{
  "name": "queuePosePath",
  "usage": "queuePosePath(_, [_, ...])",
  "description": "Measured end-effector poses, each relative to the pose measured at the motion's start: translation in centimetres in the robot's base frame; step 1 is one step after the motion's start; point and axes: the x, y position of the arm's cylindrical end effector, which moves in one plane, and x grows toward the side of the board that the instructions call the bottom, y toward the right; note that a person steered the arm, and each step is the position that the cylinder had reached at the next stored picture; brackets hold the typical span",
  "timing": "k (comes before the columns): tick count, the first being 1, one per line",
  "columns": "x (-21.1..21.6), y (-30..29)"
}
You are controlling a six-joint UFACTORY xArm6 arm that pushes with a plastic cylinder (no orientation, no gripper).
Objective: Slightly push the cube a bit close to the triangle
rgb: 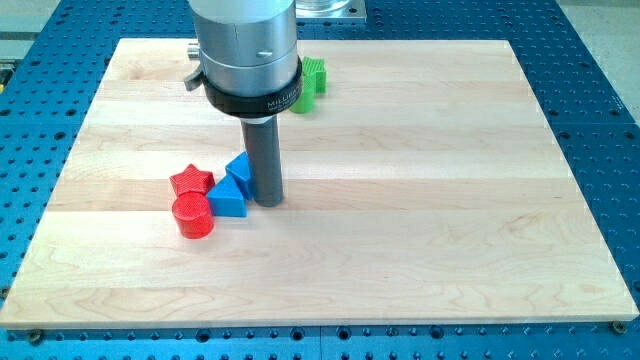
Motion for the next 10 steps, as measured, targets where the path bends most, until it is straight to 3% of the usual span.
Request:
queuePosePath(4, [-7.7,0.5])
queuePosePath(10, [-5.8,-0.9])
